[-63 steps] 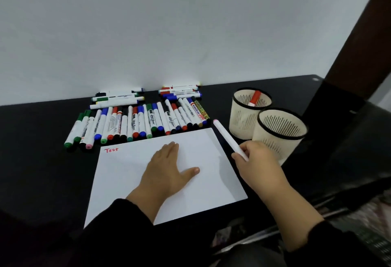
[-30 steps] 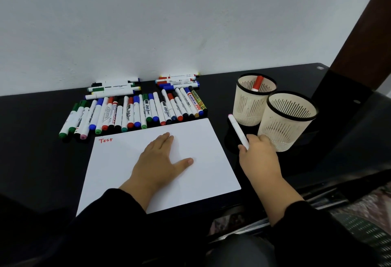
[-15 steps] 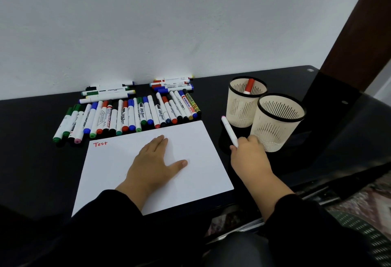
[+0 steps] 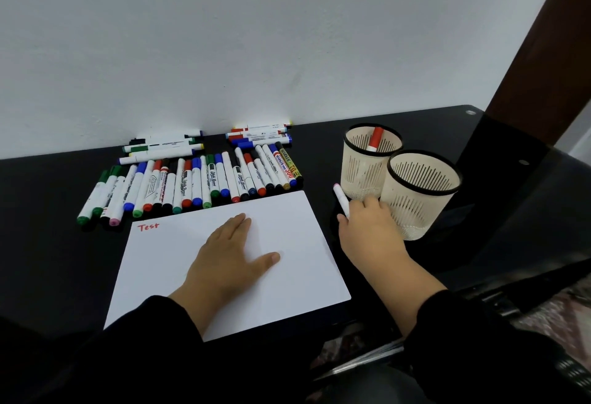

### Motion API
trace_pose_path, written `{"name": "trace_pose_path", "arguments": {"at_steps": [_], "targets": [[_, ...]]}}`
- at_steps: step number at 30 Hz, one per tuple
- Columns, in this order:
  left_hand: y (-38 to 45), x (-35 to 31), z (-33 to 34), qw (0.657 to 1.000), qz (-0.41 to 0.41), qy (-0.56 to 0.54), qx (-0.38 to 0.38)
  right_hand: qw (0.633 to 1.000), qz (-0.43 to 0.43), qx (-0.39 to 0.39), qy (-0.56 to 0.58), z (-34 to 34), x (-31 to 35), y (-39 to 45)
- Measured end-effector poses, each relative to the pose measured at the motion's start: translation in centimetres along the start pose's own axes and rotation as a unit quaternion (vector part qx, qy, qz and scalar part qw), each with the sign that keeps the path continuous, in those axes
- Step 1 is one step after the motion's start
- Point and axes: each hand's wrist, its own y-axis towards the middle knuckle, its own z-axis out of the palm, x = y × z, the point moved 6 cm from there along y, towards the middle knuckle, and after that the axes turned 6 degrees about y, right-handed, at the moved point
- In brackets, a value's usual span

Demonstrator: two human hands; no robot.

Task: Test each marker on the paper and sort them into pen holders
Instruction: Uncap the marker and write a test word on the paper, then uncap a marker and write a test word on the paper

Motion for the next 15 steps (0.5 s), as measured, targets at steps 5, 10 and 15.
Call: {"name": "trace_pose_path", "arguments": {"at_steps": [5,10,15], "targets": [[0.1,0.1,0.0,1.0,-0.003,-0.009,-0.001,0.997,-0.076,0.032,-0.007,-1.1,3.3,3.2],[0.1,0.0,-0.2,1.0,0.0,0.006,-0.007,0.992,-0.087,0.088,0.038,1.2,4.7,8.9],[0.1,0.1,-0.1,1.0,-0.004,-0.003,-0.012,0.981,-0.117,0.152,0.037,3.6,6.3,11.7]]}}
